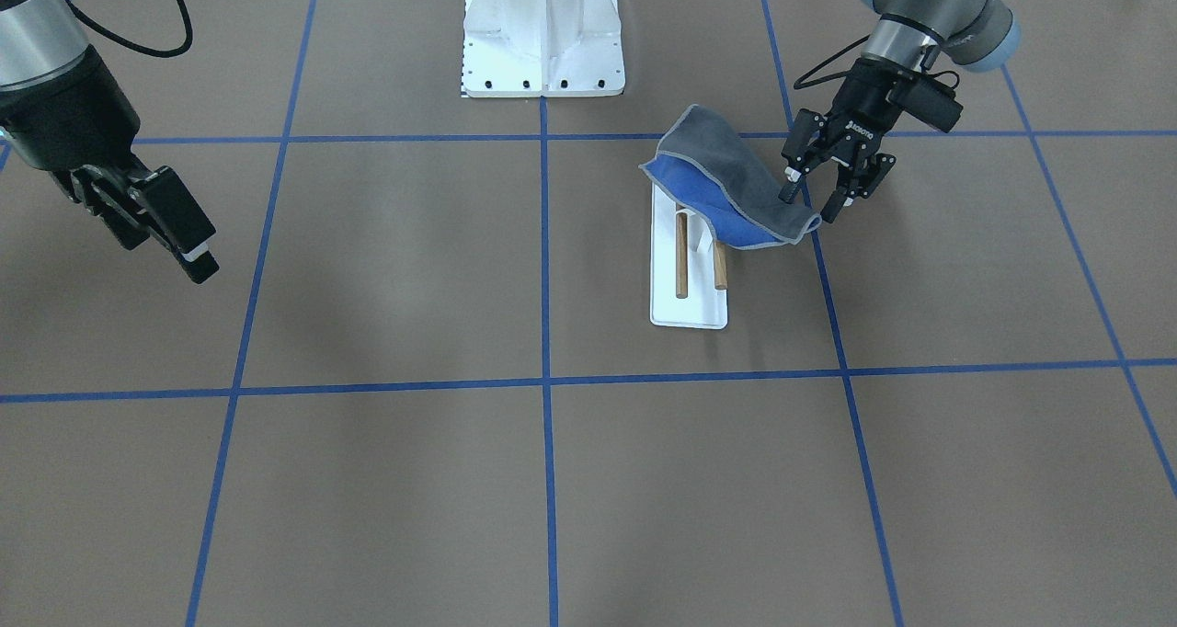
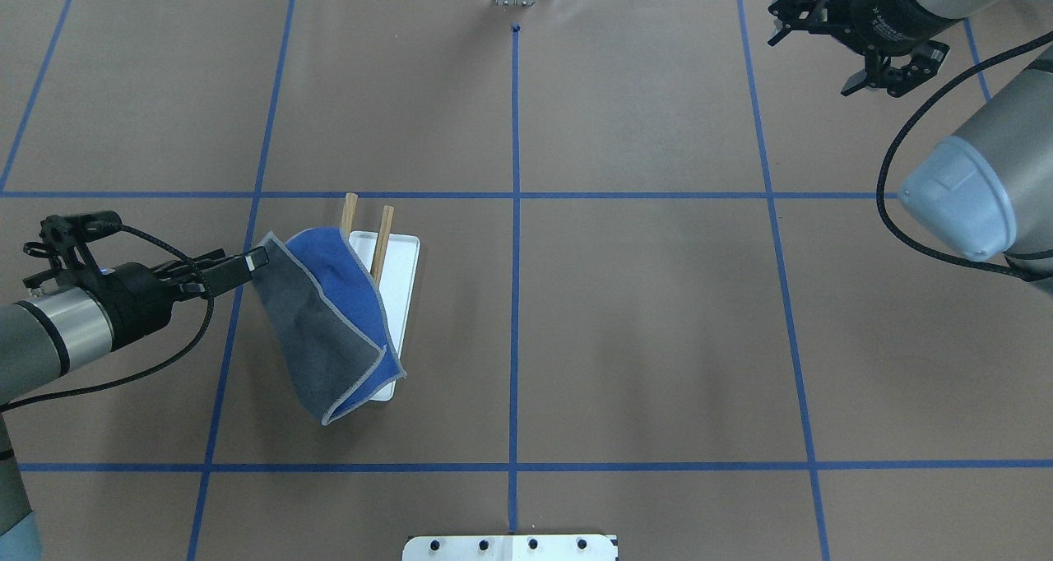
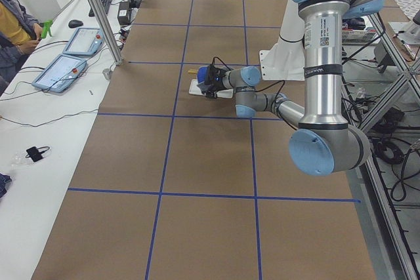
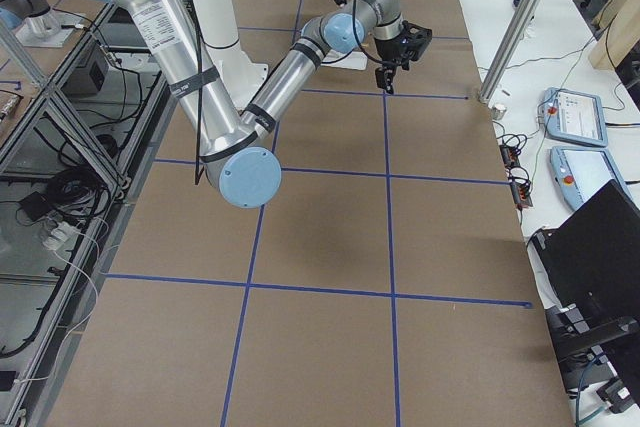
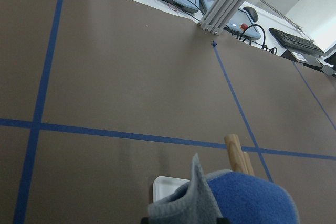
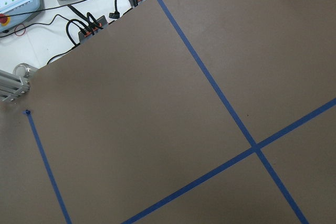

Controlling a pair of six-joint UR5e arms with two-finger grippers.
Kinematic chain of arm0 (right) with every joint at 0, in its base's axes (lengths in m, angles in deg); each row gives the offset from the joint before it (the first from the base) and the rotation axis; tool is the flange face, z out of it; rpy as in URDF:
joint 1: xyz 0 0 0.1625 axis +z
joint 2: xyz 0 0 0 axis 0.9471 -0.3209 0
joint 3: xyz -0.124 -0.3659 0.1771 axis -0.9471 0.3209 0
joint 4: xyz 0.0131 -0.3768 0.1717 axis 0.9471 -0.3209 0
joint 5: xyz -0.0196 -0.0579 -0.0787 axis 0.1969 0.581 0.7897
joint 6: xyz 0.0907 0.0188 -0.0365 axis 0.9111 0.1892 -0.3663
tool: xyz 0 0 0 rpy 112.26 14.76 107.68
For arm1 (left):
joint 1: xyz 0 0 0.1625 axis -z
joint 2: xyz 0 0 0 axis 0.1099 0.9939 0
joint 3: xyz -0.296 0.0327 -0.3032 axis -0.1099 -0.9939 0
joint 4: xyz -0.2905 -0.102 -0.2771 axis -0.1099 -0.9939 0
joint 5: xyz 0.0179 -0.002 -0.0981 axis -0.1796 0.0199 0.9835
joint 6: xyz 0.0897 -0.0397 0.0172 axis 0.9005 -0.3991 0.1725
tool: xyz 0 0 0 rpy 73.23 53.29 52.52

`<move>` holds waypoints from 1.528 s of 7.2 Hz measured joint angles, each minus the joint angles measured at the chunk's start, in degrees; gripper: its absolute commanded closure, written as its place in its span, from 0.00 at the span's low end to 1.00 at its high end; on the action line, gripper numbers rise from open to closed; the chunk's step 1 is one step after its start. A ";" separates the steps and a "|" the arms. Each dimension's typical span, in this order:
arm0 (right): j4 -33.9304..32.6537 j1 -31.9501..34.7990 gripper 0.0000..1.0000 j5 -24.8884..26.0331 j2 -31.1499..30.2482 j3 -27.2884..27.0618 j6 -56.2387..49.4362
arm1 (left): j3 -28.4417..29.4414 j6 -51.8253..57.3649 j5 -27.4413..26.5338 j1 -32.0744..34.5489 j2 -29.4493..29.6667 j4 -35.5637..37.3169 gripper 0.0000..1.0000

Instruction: Hang towel on rack

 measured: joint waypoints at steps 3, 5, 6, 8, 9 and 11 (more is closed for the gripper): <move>0.00 0.05 0.00 -0.32 -0.92 0.24 -1.02 | 0.21 -0.24 -0.52 0.98 0.17 0.06 0.02; -0.01 0.38 0.00 -0.51 -1.49 0.23 -2.17 | -0.50 -0.32 1.11 3.97 0.60 0.52 0.02; -0.06 1.08 0.00 -0.73 -2.63 0.12 -4.60 | -0.64 -0.18 5.78 8.11 0.42 1.36 0.02; -0.08 3.98 0.00 -2.57 -6.39 0.11 -12.94 | 0.60 2.93 23.06 22.44 0.60 6.57 0.02; -0.09 6.06 0.00 -3.92 -8.84 0.33 -18.78 | 2.28 9.85 30.69 29.67 0.68 9.83 0.02; -0.09 11.73 0.00 -8.28 -12.97 2.63 -31.97 | 7.68 30.65 38.03 40.59 0.31 15.71 0.02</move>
